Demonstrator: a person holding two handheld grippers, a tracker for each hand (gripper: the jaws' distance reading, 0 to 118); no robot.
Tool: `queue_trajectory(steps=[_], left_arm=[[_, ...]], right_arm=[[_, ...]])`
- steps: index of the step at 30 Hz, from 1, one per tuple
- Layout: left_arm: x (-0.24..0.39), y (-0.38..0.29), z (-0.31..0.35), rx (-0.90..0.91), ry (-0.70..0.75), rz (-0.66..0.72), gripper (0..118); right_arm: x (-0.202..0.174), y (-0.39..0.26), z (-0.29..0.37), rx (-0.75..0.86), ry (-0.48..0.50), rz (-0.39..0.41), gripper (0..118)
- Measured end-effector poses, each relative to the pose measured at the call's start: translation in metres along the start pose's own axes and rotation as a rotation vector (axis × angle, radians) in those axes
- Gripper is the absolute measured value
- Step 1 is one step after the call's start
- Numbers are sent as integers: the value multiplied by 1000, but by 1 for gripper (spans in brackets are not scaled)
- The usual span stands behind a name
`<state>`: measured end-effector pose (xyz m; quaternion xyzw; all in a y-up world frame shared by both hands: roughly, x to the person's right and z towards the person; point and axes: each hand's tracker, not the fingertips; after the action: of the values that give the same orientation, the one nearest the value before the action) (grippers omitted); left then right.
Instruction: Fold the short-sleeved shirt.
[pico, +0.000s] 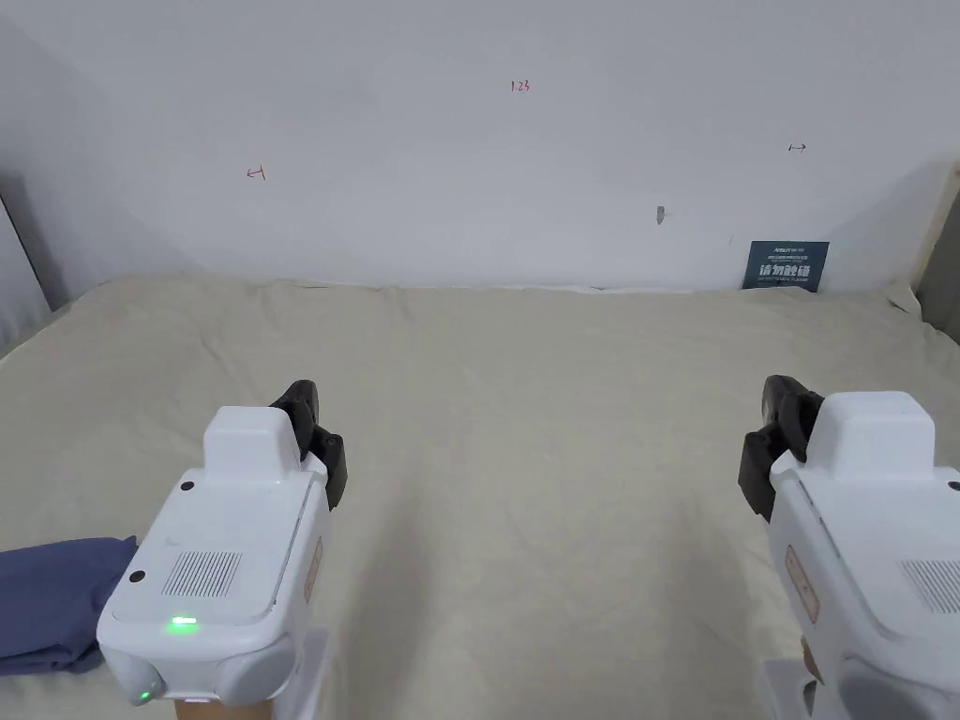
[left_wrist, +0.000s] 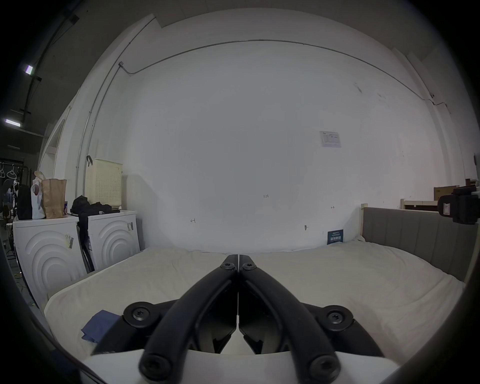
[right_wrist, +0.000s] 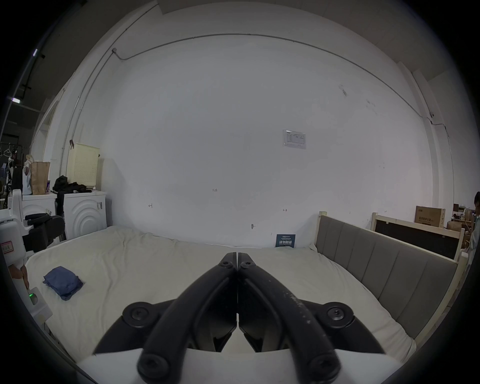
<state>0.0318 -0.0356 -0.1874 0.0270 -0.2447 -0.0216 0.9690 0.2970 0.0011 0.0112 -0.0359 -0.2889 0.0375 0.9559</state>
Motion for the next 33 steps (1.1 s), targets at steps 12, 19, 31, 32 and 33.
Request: queue_trajectory(steps=[12,19,31,32,33], left_arm=[[0,-1,0,-8,-2,3,0],[1,-1,-1,-11,-8,2,0],[0,-3,-2,-18,-11,-5,0],[0,-3,-2,-18,-11,-4,0],[0,-3,-3,-19,-9,-3,0]], right_arm=[[-1,4,0,9,-1,-1,2],[-3,6,-1,14,0,3,2],[-3,6,-1,15,1,7,2],[-3,6,-1,14,1,7,2],[-3,6,-1,14,2,6,2]])
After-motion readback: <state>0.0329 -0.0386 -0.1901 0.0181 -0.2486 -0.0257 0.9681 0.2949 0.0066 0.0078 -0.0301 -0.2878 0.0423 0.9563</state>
